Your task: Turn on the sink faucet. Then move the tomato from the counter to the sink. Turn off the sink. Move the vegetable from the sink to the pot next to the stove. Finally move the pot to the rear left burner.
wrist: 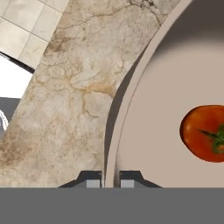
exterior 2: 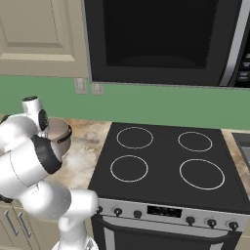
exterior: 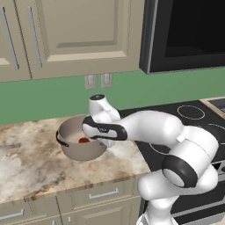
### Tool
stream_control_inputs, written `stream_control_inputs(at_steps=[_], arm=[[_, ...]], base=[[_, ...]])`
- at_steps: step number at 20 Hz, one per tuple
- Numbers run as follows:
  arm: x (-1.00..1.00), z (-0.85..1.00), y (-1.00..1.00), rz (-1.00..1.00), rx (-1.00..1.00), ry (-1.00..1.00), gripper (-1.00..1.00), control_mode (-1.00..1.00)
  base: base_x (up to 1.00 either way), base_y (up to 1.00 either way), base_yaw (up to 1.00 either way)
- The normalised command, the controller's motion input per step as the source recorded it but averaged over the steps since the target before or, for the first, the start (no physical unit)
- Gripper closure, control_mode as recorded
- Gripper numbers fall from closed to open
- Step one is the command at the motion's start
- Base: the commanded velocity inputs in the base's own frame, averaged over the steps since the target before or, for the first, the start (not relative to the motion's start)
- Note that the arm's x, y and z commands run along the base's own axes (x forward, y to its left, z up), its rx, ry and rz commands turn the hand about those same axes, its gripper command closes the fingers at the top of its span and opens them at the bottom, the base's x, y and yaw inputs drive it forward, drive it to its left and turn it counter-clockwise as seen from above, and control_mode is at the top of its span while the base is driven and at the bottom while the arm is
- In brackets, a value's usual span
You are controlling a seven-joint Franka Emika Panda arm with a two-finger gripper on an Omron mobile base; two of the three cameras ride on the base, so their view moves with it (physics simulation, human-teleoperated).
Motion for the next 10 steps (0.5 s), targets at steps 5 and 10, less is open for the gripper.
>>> stream_control_inputs(at_steps=[5, 10], arm=[[-0.56, 0.13, -0.11, -0.08, 0.0, -0.22, 1.0, -1.0], [-0.46, 0.25, -0.27, -0.11, 0.0, -0.22, 1.0, -1.0]], base=[[0.0, 0.0, 0.0], [0.0, 0.0, 0.0]])
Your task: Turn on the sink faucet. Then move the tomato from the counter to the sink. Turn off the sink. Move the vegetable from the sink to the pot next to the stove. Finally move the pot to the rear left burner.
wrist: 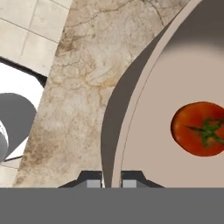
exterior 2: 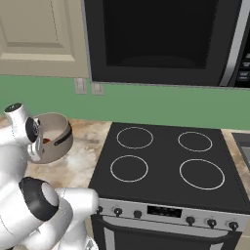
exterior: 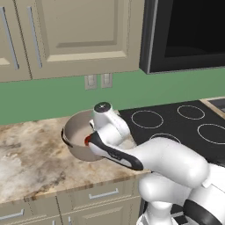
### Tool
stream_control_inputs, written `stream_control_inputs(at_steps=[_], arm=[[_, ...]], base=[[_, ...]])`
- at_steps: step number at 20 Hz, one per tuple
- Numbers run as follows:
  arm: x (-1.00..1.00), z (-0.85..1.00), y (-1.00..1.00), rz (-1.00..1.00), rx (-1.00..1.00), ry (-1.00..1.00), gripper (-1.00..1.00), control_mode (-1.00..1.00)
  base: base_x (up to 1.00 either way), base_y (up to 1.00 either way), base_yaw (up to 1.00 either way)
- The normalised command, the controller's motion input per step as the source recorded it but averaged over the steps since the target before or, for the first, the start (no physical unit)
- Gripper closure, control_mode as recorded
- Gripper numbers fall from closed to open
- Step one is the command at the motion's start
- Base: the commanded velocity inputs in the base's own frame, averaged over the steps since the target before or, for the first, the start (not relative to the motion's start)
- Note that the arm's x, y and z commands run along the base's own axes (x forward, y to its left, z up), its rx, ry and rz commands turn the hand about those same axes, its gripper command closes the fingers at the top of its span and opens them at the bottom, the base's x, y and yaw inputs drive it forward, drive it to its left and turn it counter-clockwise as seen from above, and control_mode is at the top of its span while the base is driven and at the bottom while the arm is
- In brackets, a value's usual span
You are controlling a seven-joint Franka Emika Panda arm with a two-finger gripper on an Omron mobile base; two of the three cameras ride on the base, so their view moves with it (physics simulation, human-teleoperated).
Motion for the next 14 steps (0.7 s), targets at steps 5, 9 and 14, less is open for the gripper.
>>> stream_control_inputs(at_steps=[5, 9, 14], arm=[[-0.11, 0.33, -0.53, -0.17, 0.01, -0.11, 1.0, -1.0], [-0.01, 0.37, -0.61, -0.21, 0.03, -0.03, 1.0, -1.0], [0.0, 0.35, -0.66, -0.24, 0.03, 0.0, 1.0, -1.0]], base=[[0.0, 0.0, 0.0], [0.0, 0.0, 0.0], [0.0, 0.0, 0.0]])
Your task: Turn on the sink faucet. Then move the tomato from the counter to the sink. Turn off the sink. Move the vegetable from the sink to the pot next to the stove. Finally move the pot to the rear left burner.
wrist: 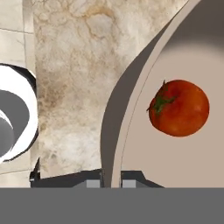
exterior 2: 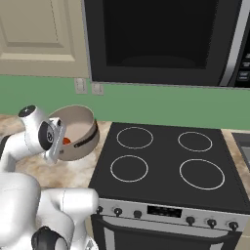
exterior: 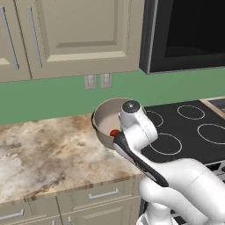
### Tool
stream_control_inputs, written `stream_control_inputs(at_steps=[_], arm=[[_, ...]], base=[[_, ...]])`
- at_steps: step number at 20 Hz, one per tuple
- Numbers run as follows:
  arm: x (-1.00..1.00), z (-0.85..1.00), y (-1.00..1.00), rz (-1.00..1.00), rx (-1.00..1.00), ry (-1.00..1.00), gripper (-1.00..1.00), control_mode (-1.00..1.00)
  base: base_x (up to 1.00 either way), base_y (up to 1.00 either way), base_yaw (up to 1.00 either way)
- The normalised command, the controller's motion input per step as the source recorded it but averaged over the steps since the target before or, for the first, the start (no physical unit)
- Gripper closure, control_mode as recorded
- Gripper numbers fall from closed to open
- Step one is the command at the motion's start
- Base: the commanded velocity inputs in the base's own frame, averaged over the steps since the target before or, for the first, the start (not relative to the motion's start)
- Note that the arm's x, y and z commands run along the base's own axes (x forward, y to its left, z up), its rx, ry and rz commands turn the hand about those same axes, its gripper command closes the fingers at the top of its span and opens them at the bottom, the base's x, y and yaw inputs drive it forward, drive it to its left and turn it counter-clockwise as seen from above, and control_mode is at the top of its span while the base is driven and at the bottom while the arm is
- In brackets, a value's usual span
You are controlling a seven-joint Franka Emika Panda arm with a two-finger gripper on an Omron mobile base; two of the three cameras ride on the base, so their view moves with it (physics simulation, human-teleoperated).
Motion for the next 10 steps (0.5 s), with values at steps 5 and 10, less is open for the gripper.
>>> stream_control_inputs(at_steps=[5, 10], arm=[[0.09, 0.31, -0.72, -0.24, 0.03, 0.0, 1.0, -1.0], [0.22, 0.2, -0.71, -0.22, 0.04, 0.03, 1.0, -1.0]], base=[[0.0, 0.0, 0.0], [0.0, 0.0, 0.0]])
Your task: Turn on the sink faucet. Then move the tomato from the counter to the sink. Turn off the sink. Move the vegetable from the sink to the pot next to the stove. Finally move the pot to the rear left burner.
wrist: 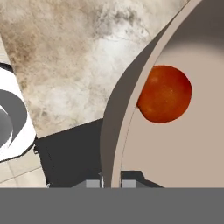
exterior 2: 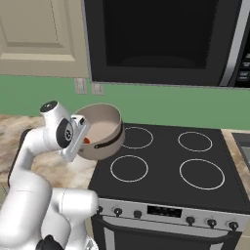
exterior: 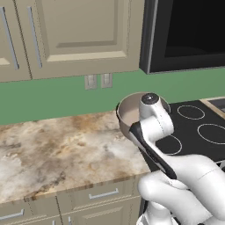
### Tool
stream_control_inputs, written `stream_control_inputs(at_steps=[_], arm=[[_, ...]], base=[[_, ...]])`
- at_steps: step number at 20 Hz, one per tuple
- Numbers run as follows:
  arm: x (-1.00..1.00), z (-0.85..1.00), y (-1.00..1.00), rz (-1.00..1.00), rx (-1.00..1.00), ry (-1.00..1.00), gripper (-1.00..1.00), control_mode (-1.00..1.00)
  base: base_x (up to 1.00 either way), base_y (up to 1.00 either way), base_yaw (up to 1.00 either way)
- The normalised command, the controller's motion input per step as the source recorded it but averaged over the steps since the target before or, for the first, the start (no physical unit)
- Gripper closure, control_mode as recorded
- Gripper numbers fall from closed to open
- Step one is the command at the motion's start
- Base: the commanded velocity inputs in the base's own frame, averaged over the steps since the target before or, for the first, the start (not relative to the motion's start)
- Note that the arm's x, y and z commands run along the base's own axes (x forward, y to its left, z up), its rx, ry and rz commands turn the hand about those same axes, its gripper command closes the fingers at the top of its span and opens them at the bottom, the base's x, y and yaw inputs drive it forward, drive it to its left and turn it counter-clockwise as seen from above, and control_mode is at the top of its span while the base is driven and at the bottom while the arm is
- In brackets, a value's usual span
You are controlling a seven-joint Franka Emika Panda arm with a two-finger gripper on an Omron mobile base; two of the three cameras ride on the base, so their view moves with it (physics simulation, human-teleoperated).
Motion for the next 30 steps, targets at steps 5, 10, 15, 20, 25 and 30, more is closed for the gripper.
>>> stream_control_inputs(at_steps=[5, 10, 15, 20, 25, 30], arm=[[0.29, 0.01, -0.55, -0.1, 0.06, 0.03, 1.0, -1.0], [0.42, 0.0, -0.58, -0.01, 0.08, 0.02, 1.0, -1.0], [0.48, 0.0, -0.42, 0.0, 0.06, 0.02, 1.0, -1.0], [0.4, 0.0, -0.16, 0.0, 0.0, 0.0, 1.0, -1.0], [0.38, 0.0, -0.16, 0.0, 0.0, 0.0, 1.0, -1.0], [0.3, 0.0, -0.15, 0.0, 0.0, 0.01, 1.0, -1.0]], base=[[0.0, 0.0, 0.0], [0.0, 0.0, 0.0], [0.0, 0.0, 0.0], [0.0, 0.0, 0.0], [0.0, 0.0, 0.0], [0.0, 0.0, 0.0]])
